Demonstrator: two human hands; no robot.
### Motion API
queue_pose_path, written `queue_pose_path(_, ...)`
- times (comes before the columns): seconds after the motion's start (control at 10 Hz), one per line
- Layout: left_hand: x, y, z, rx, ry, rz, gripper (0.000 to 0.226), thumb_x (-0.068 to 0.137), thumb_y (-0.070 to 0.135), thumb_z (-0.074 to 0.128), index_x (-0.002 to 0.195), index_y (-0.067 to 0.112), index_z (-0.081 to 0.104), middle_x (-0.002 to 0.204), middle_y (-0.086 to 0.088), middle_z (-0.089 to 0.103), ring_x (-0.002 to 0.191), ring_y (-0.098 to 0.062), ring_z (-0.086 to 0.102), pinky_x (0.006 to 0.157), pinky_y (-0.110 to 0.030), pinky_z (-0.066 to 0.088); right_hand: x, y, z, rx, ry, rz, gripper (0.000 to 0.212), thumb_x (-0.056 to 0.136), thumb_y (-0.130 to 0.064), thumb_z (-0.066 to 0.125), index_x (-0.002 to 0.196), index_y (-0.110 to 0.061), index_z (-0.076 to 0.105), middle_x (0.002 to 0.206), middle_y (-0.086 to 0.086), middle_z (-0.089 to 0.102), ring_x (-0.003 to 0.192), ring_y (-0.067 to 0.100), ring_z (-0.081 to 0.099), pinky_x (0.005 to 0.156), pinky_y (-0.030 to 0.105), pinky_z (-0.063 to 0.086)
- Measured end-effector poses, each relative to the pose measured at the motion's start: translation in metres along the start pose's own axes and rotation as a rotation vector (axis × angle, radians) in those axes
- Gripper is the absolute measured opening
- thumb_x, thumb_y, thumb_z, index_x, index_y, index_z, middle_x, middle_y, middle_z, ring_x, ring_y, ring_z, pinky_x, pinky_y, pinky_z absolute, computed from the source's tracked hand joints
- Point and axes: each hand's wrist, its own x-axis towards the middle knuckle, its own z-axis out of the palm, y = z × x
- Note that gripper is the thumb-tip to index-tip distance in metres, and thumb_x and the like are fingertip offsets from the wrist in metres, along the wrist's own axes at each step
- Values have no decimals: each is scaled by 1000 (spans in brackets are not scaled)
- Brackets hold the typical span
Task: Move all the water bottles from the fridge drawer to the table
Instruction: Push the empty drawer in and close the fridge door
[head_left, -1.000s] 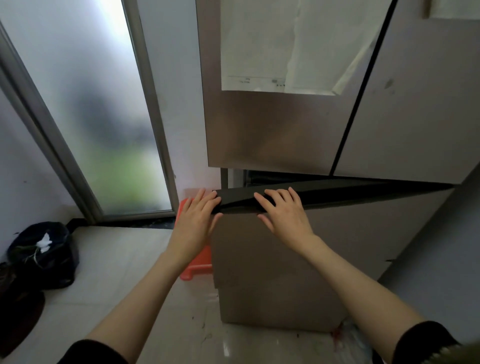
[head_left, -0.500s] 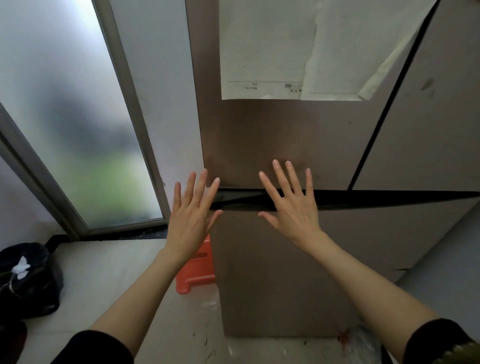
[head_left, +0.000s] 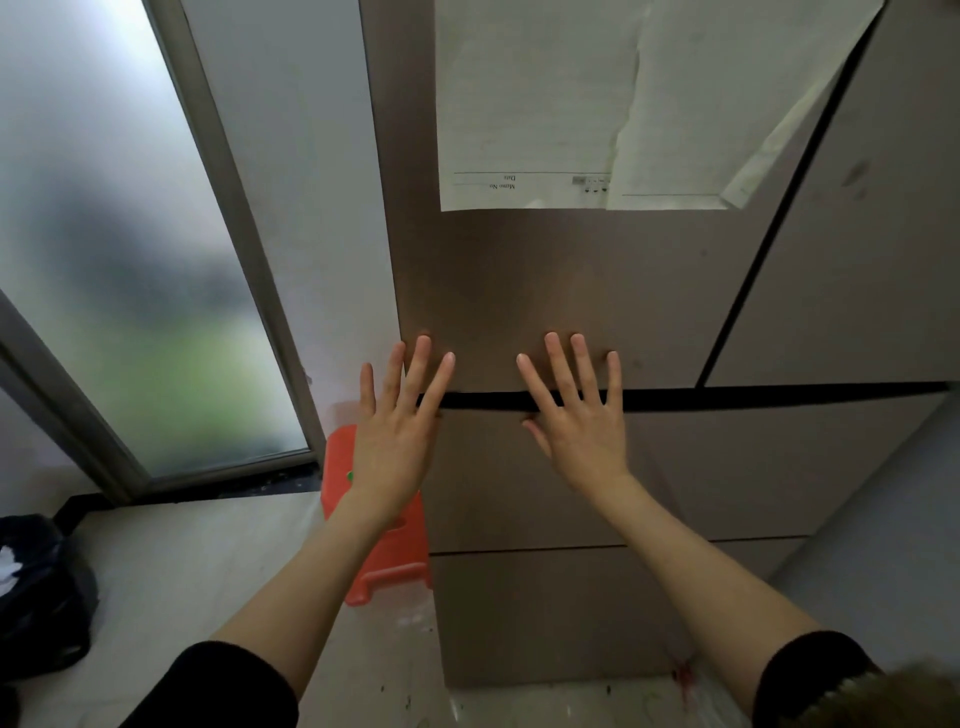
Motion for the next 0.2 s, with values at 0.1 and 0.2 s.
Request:
queue_pose_path(0.1, -2, 0, -9, -6, 26, 22, 84, 80, 15, 67, 147, 22, 17, 157, -9, 3, 145, -27, -6, 115, -52, 0, -1, 0, -11, 11, 7, -3, 91, 74, -41, 70, 147, -25, 19, 155, 9, 10, 143, 30, 5, 112, 57, 15)
queue_pose_path(0.2, -2, 3, -25, -26, 46, 30, 73, 76, 14, 71, 139, 16, 35, 152, -15, 22, 141, -33, 16, 113, -53, 17, 2, 4, -31, 58, 30, -12, 83, 76, -41, 69, 145, -23, 27, 152, 9, 27, 140, 28, 21, 109, 57, 25)
